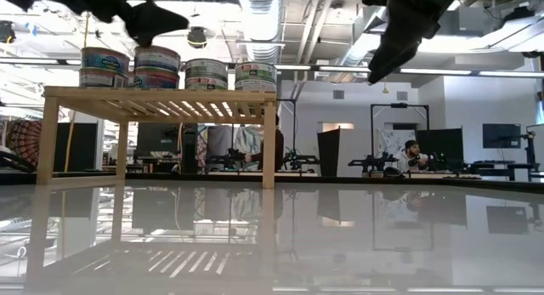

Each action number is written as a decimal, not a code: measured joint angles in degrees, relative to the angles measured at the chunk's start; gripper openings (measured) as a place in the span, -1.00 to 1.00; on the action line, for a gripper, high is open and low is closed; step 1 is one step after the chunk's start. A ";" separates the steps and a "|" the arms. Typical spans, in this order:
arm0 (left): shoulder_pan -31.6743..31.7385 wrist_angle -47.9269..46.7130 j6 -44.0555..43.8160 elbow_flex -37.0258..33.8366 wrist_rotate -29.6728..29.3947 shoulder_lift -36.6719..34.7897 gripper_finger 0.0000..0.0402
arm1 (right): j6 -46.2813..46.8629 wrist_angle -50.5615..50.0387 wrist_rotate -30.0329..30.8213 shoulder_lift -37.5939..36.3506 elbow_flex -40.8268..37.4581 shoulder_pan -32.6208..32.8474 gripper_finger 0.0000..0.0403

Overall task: Stack canned seafood by type on shelf
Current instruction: Return to Home Position

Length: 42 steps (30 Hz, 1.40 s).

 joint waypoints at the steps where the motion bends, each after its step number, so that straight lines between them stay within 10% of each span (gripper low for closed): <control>1: -0.02 1.30 0.67 -2.05 0.08 -2.23 0.37 | 0.90 0.02 0.01 0.00 0.00 0.00 0.90; 21: 12.55 3.12 7.13 -29.40 11.48 -49.21 0.37 | 4.19 8.07 -0.01 -0.02 0.00 -0.26 0.90; 42: 15.52 -2.55 4.60 -29.52 11.51 -48.75 0.37 | 4.16 9.22 -0.03 -0.02 -0.07 -0.26 0.90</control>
